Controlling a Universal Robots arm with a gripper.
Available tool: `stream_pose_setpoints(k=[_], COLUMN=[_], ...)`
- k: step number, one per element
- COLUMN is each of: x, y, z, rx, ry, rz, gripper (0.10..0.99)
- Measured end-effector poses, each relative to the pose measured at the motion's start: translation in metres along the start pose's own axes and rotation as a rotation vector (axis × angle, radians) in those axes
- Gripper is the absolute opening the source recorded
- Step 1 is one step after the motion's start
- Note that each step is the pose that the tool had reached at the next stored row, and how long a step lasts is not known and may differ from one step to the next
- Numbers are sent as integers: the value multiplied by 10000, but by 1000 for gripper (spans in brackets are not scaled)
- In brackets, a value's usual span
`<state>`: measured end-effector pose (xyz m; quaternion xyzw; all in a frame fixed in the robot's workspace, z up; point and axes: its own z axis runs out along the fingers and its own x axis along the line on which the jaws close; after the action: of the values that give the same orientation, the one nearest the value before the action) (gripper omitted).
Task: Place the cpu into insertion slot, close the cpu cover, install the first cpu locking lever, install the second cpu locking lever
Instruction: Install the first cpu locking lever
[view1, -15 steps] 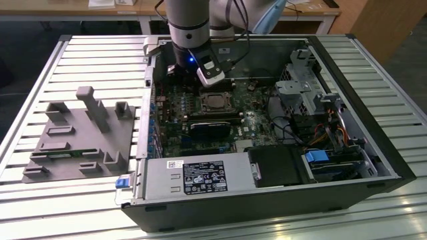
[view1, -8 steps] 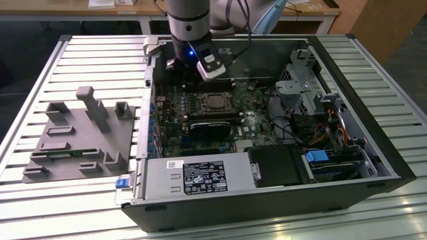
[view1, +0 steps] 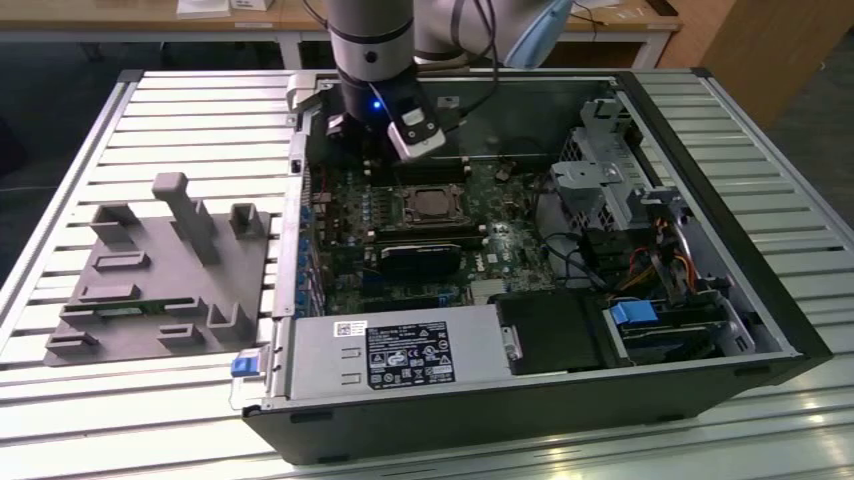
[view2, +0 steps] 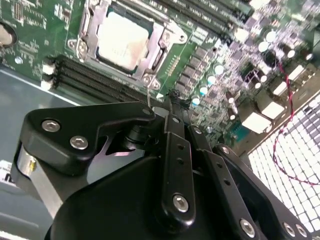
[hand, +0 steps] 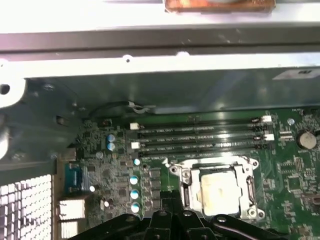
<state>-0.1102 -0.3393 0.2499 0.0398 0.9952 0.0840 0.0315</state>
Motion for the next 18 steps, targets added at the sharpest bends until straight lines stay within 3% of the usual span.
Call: stream_pose_setpoints(k=[7,11,13,15,18], x=[79,103,115,123,124], y=[-10,-15,-17,-18,-20], z=[-6,-9,-9,-10,0], rx=[-685,-1176,-1363,-1478,-1519], ry=[52,88,101,110,111], rz=[47,82,97,104,107], gripper=[106,106,106,106,106])
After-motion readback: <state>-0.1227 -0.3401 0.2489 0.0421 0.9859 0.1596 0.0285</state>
